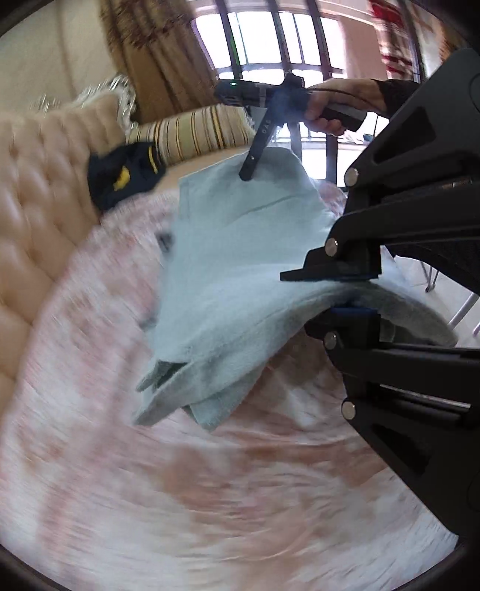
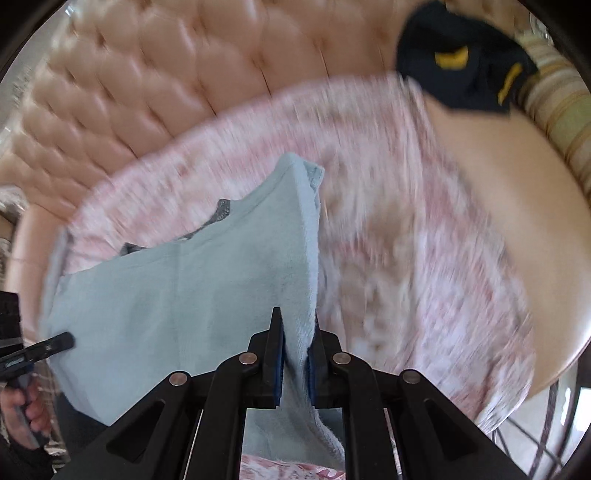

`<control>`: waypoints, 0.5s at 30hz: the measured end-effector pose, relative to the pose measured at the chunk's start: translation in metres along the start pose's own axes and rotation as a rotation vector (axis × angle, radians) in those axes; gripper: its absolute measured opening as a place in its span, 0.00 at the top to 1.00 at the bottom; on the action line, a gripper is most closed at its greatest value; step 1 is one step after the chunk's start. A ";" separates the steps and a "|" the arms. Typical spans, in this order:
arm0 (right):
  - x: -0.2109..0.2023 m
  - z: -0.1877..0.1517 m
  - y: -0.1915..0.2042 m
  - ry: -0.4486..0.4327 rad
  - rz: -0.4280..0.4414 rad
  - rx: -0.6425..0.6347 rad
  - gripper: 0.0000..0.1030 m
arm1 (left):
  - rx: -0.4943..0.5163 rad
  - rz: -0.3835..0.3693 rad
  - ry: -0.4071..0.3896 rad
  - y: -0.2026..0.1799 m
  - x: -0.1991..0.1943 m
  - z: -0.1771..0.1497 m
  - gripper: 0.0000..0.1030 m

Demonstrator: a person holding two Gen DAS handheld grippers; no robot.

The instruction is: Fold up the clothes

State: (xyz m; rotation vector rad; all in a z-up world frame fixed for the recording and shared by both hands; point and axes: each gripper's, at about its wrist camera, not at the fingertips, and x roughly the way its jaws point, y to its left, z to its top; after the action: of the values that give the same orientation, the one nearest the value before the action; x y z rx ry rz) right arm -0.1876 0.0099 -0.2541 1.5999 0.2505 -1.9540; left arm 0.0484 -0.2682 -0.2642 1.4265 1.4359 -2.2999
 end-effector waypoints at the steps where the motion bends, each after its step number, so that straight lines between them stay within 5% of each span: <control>1: 0.008 -0.005 -0.002 0.003 -0.033 0.006 0.91 | -0.019 0.009 -0.003 0.007 0.004 -0.005 0.90; 7: 0.021 -0.019 -0.003 -0.015 -0.140 0.026 0.91 | -0.065 -0.043 -0.014 0.003 -0.008 -0.004 0.90; 15: -0.026 0.000 0.039 -0.112 -0.192 -0.076 0.91 | 0.003 -0.096 -0.100 -0.037 -0.054 0.003 0.90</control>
State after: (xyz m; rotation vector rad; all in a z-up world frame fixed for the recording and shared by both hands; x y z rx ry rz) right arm -0.1633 -0.0129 -0.2207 1.4586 0.4419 -2.1442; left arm 0.0590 -0.2704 -0.1995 1.2492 1.5040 -2.3928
